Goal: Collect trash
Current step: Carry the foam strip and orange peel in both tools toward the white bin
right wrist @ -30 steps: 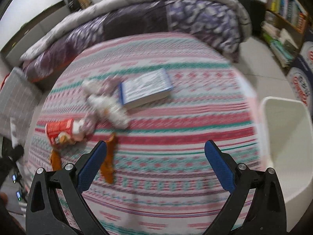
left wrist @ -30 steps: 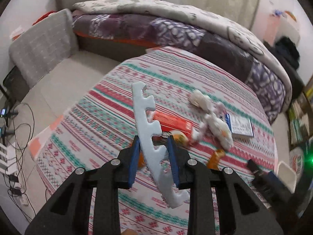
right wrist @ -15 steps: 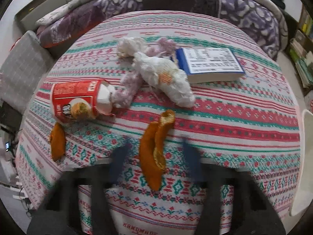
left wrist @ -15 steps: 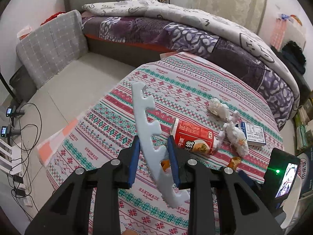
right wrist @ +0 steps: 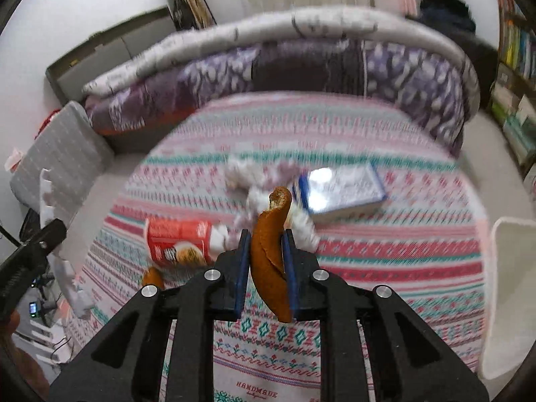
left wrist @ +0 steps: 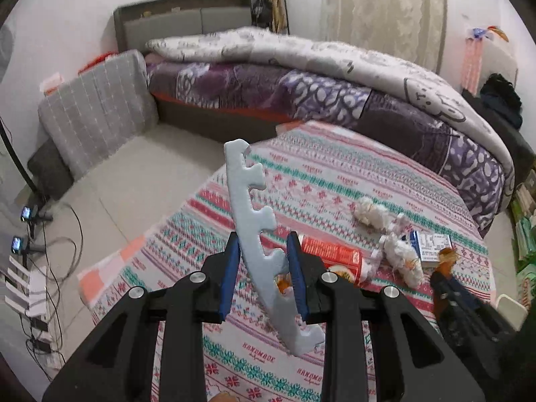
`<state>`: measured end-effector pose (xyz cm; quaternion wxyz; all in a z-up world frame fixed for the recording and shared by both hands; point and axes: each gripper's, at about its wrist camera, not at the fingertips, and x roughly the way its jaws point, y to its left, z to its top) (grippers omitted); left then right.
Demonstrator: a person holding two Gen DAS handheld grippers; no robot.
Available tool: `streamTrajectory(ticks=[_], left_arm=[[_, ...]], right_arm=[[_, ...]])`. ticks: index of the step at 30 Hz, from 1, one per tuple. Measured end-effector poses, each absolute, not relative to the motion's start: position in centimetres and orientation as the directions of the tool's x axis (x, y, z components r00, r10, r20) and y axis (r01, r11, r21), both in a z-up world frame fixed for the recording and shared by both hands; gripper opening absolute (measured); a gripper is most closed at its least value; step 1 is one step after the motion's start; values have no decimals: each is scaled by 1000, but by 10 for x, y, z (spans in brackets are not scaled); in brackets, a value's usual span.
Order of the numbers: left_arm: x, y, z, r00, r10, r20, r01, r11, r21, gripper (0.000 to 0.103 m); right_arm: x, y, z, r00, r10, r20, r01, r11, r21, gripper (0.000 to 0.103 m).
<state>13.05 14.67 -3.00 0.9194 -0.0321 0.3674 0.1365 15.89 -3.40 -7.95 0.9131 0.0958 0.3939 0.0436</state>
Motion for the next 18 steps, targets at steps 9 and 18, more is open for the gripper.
streamTrajectory(ticks=[9, 18], left_arm=[[120, 118, -11, 776, 252, -578, -250, 965, 85, 29], [117, 86, -4, 807, 214, -550, -197, 976, 92, 29]], right_arm=[[132, -51, -43, 801, 68, -595, 15, 991, 133, 18], [122, -70, -30, 826, 30, -563, 43, 992, 115, 18]])
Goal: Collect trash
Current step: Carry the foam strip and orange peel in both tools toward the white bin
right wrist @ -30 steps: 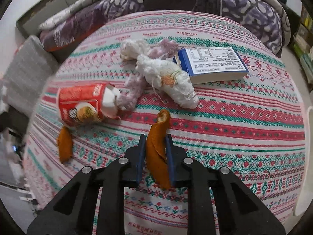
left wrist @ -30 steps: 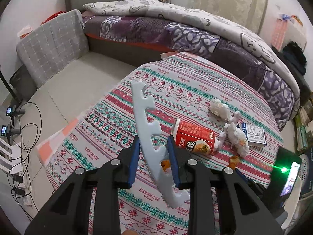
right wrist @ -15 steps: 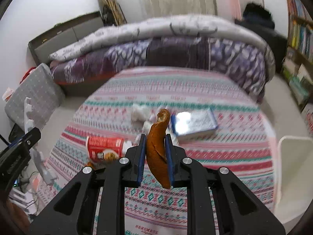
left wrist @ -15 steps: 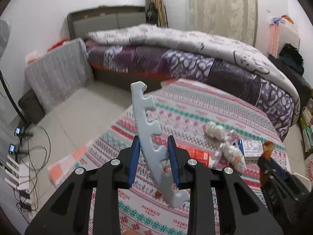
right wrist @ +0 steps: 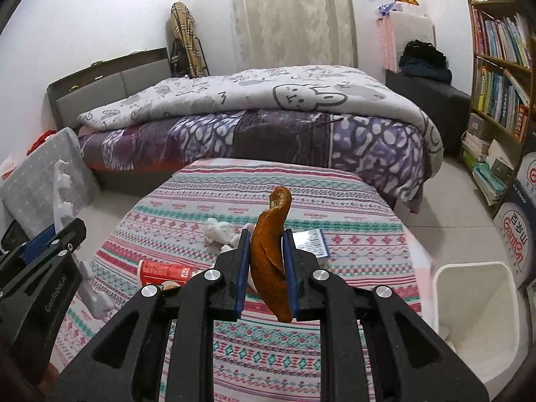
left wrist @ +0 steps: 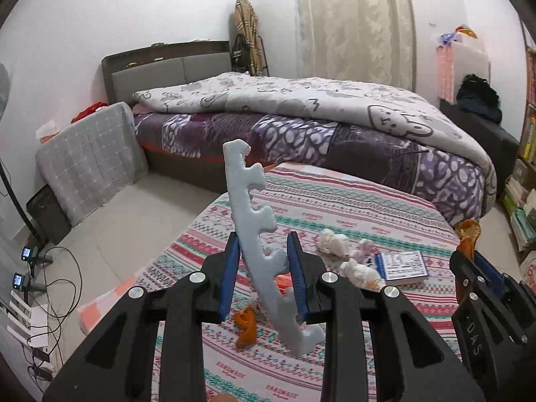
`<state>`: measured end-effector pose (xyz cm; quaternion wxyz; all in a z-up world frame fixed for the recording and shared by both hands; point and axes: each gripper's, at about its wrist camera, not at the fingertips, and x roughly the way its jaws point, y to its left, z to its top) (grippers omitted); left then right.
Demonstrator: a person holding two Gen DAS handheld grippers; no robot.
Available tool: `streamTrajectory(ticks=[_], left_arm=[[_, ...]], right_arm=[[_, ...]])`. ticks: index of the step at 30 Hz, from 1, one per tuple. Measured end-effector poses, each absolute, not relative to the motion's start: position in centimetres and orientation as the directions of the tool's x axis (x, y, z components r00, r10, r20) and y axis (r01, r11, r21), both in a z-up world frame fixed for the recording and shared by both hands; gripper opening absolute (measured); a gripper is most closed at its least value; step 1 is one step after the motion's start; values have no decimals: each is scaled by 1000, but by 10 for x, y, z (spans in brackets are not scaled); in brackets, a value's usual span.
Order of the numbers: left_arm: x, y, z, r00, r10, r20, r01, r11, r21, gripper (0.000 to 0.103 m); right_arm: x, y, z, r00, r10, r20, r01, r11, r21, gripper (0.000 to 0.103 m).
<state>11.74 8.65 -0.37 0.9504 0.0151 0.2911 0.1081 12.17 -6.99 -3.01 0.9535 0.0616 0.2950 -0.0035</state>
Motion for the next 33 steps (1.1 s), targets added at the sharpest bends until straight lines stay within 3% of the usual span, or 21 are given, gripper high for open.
streamTrajectory(ticks=[33], left_arm=[[104, -36, -4, 851, 49, -523, 15, 993, 117, 30]], right_arm=[[85, -191, -20, 812, -153, -563, 252, 962, 101, 18]])
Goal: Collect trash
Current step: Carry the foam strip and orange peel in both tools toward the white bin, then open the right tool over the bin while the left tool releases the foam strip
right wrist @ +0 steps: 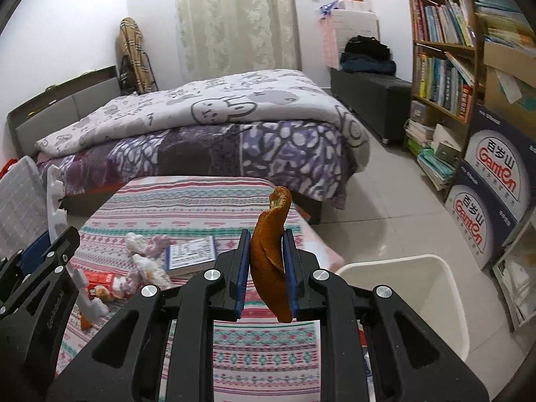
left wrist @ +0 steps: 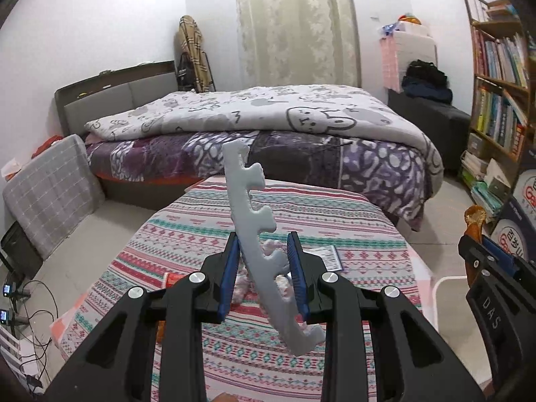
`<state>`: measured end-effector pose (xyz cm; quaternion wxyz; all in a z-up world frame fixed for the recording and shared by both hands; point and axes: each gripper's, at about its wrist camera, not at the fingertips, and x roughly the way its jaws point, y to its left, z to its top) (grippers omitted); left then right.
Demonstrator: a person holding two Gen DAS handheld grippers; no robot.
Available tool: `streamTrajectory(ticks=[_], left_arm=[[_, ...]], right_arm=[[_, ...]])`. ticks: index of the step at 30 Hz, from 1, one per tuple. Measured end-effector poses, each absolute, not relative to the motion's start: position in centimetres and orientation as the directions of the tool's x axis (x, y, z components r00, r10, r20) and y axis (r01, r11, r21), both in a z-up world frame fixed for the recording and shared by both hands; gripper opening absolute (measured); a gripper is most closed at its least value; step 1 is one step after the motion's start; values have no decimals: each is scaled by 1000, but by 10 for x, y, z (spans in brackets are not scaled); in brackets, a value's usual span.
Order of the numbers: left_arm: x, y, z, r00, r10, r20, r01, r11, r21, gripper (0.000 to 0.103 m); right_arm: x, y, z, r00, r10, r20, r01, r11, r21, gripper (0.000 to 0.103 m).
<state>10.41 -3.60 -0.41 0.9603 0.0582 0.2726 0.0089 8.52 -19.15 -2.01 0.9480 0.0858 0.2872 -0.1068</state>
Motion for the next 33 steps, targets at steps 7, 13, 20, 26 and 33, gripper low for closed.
streamTrajectory(ticks=[7, 13, 20, 26, 33], left_arm=[[101, -59, -10, 847, 15, -531, 58, 991, 120, 30], [99, -81, -16, 841, -14, -541, 99, 987, 130, 30], [95, -111, -26, 826, -72, -559, 179, 974, 140, 30], [91, -137, -34, 798, -135, -587, 254, 959, 124, 30], [88, -158, -42, 760, -198, -619, 324, 941, 98, 30]], right_arm=[[77, -221, -22, 793, -205, -574, 315, 944, 98, 18], [71, -250, -26, 765, -259, -590, 383, 919, 93, 18], [60, -280, -34, 725, -305, -617, 456, 885, 98, 19], [49, -301, -34, 712, -346, -611, 503, 858, 100, 21], [33, -327, -33, 689, -407, -599, 574, 811, 110, 49]])
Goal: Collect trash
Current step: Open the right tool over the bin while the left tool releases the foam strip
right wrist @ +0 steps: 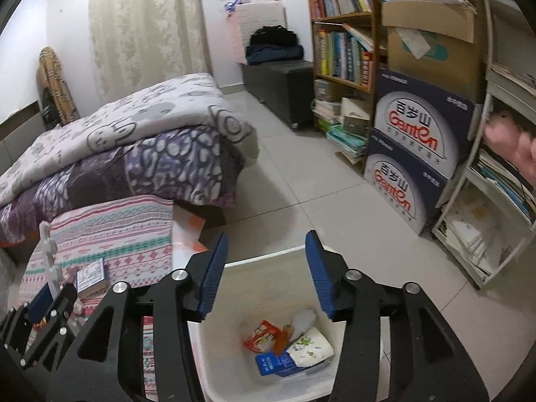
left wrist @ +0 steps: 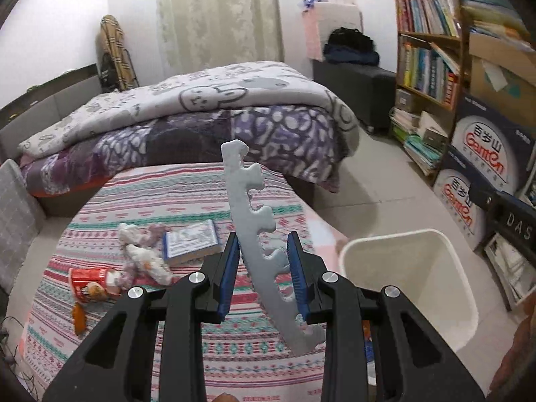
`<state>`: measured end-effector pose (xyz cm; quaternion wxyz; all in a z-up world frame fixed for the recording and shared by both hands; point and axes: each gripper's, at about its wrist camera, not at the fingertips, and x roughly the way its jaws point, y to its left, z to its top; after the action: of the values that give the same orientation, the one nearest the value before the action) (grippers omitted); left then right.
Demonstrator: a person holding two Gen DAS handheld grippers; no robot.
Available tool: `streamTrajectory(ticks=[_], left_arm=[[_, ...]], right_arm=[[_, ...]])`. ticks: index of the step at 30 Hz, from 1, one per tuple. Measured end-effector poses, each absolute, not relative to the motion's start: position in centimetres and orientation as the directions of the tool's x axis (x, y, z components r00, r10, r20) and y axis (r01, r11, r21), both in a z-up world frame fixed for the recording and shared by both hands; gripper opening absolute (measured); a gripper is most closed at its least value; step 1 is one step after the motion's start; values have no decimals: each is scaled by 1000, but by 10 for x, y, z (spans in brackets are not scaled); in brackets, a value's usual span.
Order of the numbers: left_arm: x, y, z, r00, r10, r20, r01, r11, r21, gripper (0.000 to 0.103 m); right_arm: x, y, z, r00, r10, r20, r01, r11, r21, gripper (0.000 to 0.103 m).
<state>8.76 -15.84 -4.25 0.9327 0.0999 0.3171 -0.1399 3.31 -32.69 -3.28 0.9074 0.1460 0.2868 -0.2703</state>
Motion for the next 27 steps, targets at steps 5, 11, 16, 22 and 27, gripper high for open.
streamTrajectory(ticks=[5, 11, 16, 22, 27], left_arm=[[83, -173, -46, 746, -225, -626, 358, 929, 93, 30], [79, -191, -48, 719, -266, -642, 400, 914, 71, 30], [79, -206, -52, 669, -322, -670, 450, 893, 20, 31], [77, -223, -57, 615, -380, -691, 499, 866, -32, 32], [77, -230, -60, 548, -448, -706, 544, 832, -107, 35]], right_arm=[[25, -343, -34, 674, -427, -602, 608, 784, 124, 55], [16, -356, -35, 662, -456, -595, 634, 764, 120, 66], [9, -365, -36, 644, -490, -588, 663, 741, 109, 77], [2, -380, -38, 625, -508, -593, 692, 712, 120, 81], [-1, -386, -38, 618, -517, -592, 704, 698, 126, 86]])
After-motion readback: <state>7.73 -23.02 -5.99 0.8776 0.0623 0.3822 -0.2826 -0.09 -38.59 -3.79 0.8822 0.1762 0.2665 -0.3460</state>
